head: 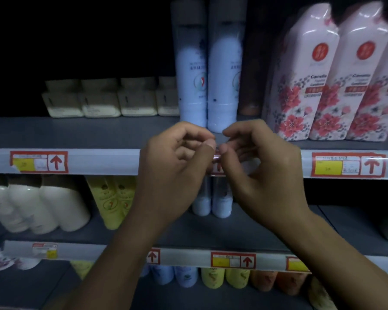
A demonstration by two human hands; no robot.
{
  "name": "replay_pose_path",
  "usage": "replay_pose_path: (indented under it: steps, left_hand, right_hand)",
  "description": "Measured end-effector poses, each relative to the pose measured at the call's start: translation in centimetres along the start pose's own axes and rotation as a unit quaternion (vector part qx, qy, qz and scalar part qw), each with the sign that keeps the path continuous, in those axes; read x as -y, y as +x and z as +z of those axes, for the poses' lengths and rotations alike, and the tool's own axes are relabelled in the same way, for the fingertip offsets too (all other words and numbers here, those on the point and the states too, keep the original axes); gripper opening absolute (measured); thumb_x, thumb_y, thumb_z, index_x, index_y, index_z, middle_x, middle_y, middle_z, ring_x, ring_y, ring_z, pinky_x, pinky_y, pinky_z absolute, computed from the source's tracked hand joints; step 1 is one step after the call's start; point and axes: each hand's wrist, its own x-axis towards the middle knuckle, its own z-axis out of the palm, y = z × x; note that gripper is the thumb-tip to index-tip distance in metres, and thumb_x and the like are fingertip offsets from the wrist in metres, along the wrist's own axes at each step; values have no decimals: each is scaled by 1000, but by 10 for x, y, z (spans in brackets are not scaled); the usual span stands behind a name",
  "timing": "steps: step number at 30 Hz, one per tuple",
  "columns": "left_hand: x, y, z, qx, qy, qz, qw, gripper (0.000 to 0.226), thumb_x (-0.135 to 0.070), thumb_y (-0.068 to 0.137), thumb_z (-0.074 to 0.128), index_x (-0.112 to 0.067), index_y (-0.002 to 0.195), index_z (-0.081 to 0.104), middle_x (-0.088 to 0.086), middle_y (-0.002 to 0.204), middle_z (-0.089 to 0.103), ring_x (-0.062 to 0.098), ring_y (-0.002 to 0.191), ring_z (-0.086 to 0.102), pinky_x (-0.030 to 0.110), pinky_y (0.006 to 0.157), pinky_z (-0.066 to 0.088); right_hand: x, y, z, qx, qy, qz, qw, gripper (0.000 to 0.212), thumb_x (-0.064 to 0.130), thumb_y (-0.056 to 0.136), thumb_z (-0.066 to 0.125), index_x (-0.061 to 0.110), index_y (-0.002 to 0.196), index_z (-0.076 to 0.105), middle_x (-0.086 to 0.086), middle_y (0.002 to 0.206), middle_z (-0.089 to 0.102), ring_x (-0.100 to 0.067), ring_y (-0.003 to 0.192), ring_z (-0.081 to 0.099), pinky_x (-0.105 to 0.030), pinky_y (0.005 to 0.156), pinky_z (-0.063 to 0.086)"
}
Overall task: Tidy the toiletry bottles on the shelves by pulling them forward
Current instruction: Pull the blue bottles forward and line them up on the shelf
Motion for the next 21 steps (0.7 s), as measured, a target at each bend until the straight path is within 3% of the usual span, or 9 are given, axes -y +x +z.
replay_pose_path:
  steps: [7, 13, 17, 19, 21]
  left_hand:
    - [-1, 41, 3, -43, -1, 5, 999, 4, -24, 86, 70, -27, 84, 73, 2, 75, 73, 29, 72, 74, 55, 71, 62]
    - [7, 84, 1, -93, 33, 26, 995, 5, -26, 83, 70, -27, 87, 70, -4, 78, 72, 20, 75, 73, 43, 72, 62]
    - [30, 95, -1, -157, 73, 26, 985, 27, -34, 77, 73, -27, 101, 63, -9, 92, 67, 3, 72, 65, 26, 72, 57]
    - [36, 99, -2, -168, 101, 8, 980, 45, -40, 73, 75, -27, 113, 58, -8, 106, 65, 2, 85, 66, 27, 81, 59]
    - [43, 107, -1, -158, 124, -15, 979, 69, -47, 69, 77, -26, 130, 53, -4, 126, 61, 10, 110, 64, 36, 97, 57]
  right_hand:
    - [-1, 45, 4, -35, 6, 24, 999, 19, 13, 93, 69, 9, 111, 66, 0, 90, 68, -14, 82, 68, -34, 77, 56]
    - [-15, 78, 15, -34, -74, 29, 996, 34, 24, 93, 68, 12, 123, 60, -3, 109, 62, -13, 96, 61, -38, 82, 55]
    - [-31, 78, 21, -30, -141, 52, 988, 49, 28, 90, 71, 10, 133, 53, -7, 121, 54, -15, 108, 51, -26, 92, 43]
    - [-35, 79, 24, -13, -131, 84, 988, 60, 32, 89, 74, 13, 139, 47, -5, 128, 50, -18, 116, 52, -35, 100, 47]
    - [-37, 82, 26, 4, -107, 114, 988, 75, 39, 89, 75, 15, 149, 38, -4, 138, 51, -21, 125, 55, -43, 104, 50]
